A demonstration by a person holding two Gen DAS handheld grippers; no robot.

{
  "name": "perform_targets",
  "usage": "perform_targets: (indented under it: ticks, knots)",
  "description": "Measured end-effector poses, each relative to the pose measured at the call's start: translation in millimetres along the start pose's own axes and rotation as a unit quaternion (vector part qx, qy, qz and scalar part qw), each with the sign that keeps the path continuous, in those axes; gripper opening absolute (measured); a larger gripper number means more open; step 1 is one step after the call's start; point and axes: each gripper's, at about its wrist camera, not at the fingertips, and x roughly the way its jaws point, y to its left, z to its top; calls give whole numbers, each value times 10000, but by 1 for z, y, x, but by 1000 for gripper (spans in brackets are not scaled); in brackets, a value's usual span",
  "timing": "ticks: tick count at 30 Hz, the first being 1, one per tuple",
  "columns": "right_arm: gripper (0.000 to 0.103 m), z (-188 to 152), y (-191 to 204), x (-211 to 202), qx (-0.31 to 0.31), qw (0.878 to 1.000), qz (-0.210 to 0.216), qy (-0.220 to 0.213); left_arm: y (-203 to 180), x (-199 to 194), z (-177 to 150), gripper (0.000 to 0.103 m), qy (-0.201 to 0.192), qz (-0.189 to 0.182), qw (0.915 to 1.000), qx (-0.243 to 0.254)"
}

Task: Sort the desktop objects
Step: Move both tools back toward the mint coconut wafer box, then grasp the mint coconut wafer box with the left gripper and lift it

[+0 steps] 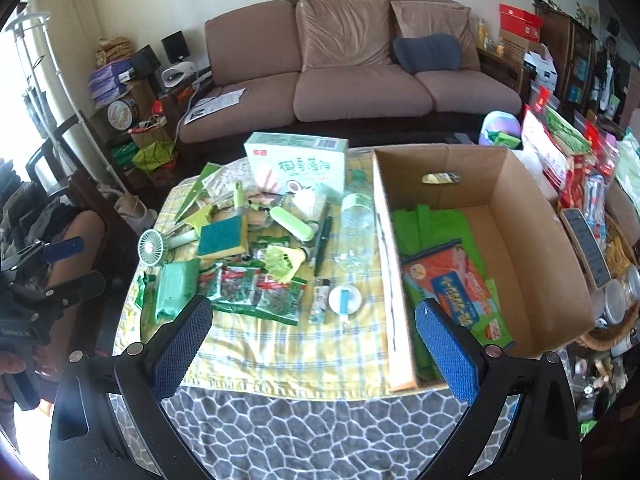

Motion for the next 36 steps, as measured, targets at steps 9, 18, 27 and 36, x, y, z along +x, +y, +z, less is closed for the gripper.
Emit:
perform_targets:
  ticks: [9, 18, 27, 36]
  knots:
    - [103, 32, 22, 53, -27, 9988, 443, -205, 75, 46, 24, 103, -115, 186, 9997, -89]
    - [102, 88, 5, 143, 274, 9951, 824, -469, 105, 147, 79, 103, -141, -60, 9999, 3]
    - [103, 135, -44, 222, 1143, 9870, 994, -533, 99, 251, 124, 103, -74, -140, 9989, 439]
    - [103, 150, -49, 269, 1068, 9905, 682, -526, 94, 305, 145, 103, -207, -329, 9979, 522]
